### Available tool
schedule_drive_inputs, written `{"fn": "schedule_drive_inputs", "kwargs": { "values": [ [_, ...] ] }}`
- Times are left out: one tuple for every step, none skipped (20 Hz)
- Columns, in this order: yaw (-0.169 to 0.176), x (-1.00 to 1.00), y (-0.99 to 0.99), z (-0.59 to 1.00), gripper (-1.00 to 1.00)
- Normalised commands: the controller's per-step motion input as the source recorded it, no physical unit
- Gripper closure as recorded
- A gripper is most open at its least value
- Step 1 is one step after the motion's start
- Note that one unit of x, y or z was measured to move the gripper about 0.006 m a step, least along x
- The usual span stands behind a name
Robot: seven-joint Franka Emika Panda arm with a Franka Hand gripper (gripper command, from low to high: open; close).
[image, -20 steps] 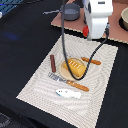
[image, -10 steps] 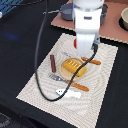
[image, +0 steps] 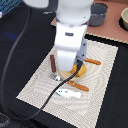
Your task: Interact with the objects in diverse but meaningful ways.
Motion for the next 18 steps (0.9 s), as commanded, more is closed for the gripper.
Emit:
{"fn": "schedule_drive_inputs", "kwargs": {
  "values": [
    [0.000, -0.13, -0.89, -0.03, 1.00],
    [0.000, -0.01, -0.72, -0.15, 1.00],
    [0.000, 0.00, -0.65, -0.16, 1.00],
    [0.000, 0.07, -0.55, -0.23, 1.00],
    [0.000, 0.11, -0.48, -0.25, 1.00],
    [0.000, 0.10, -0.51, -0.23, 1.00],
    [0.000, 0.12, -0.49, -0.23, 1.00],
    [0.000, 0.12, -0.50, -0.22, 1.00],
    [0.000, 0.13, -0.51, -0.23, 1.00],
    [0.000, 0.14, -0.48, -0.27, 1.00],
    [0.000, 0.15, -0.38, -0.32, 1.00],
    [0.000, 0.16, -0.29, -0.36, 1.00],
    [0.000, 0.11, -0.21, -0.41, 1.00],
    [0.000, 0.06, -0.19, -0.41, 1.00],
    [0.000, 0.01, -0.17, -0.43, 1.00],
    [0.000, 0.00, -0.16, -0.42, 1.00],
    [0.000, 0.00, -0.18, -0.41, 1.00],
    [0.000, 0.00, -0.17, -0.41, 1.00]
  ]
}}
